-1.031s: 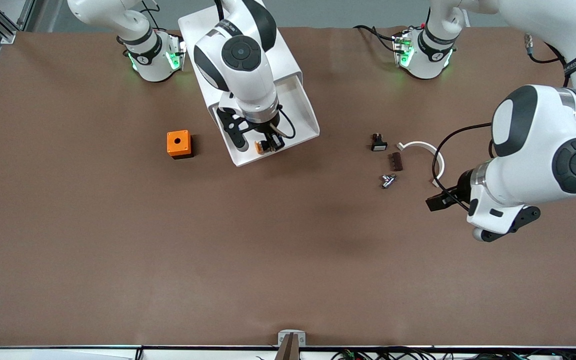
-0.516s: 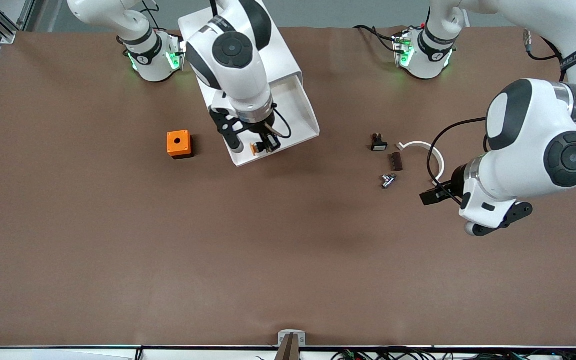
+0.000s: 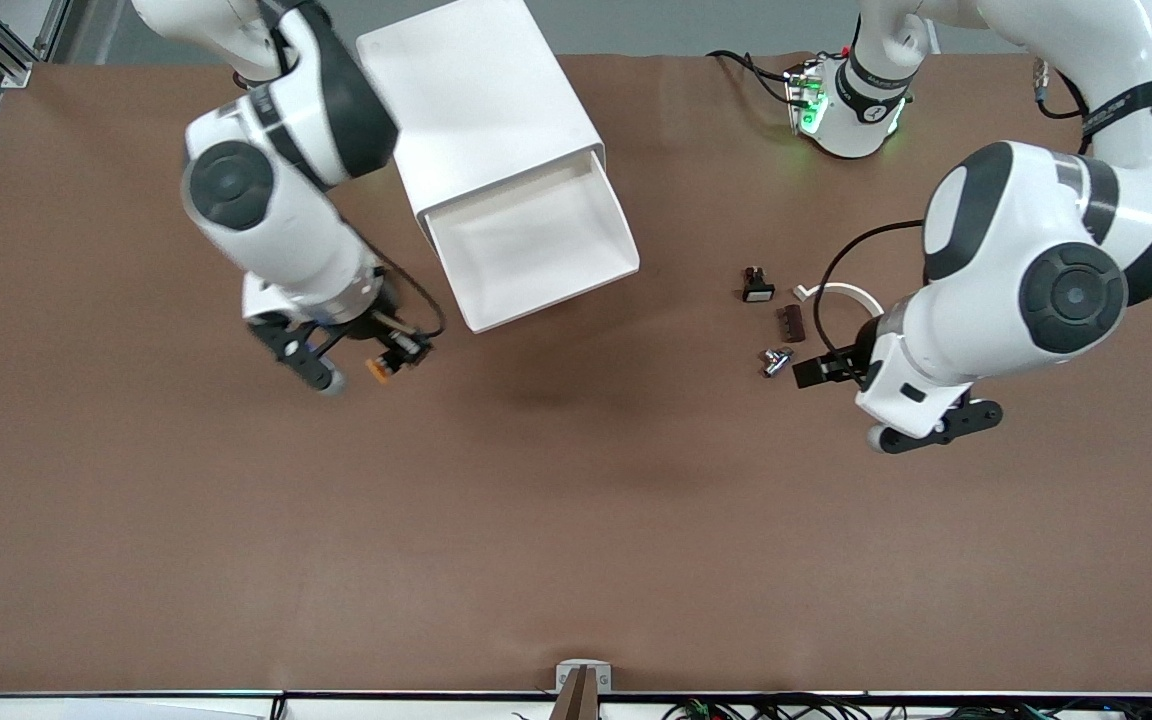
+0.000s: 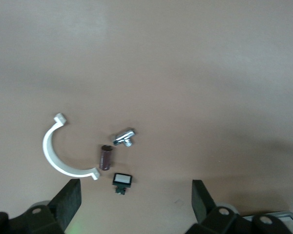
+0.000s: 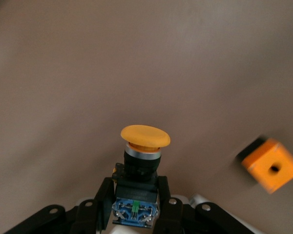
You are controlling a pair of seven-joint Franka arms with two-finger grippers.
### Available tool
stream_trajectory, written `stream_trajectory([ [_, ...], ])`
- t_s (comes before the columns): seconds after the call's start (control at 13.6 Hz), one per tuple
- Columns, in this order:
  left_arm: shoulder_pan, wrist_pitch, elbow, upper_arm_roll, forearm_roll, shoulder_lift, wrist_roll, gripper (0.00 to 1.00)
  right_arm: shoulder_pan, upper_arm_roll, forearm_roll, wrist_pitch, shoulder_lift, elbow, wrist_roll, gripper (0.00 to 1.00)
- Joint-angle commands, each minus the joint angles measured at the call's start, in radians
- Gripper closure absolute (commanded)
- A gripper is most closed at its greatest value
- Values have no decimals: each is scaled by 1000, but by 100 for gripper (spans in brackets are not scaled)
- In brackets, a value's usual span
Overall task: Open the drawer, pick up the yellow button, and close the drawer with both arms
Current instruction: 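Lift the button out with the right gripper while the left gripper approaches the drawer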
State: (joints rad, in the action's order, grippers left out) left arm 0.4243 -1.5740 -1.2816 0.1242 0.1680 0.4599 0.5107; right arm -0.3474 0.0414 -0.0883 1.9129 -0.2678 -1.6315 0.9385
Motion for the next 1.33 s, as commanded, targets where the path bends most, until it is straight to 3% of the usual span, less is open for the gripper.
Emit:
stream_trajectory([
  [0.0, 4, -102, -94, -30, -36, -32, -15, 1, 141, 17, -10, -18, -11, 7, -281, 100],
  [0.22, 5, -210, -145, -90, -38, -38, -15, 1, 258, 15, 12, 20, -77, 9, -525, 100],
  [0.52, 19, -228, -148, -167, -35, -4, 11, 1, 358, 17, 67, 122, -194, 9, -702, 99],
  [0.88, 149, -314, -151, -176, -33, 61, 290, 1, 426, 17, 70, 253, -338, 10, -898, 99],
  [1.25, 276, -376, -145, -176, -15, 115, 495, 1, 453, 17, 71, 290, -438, 45, -1003, 99],
])
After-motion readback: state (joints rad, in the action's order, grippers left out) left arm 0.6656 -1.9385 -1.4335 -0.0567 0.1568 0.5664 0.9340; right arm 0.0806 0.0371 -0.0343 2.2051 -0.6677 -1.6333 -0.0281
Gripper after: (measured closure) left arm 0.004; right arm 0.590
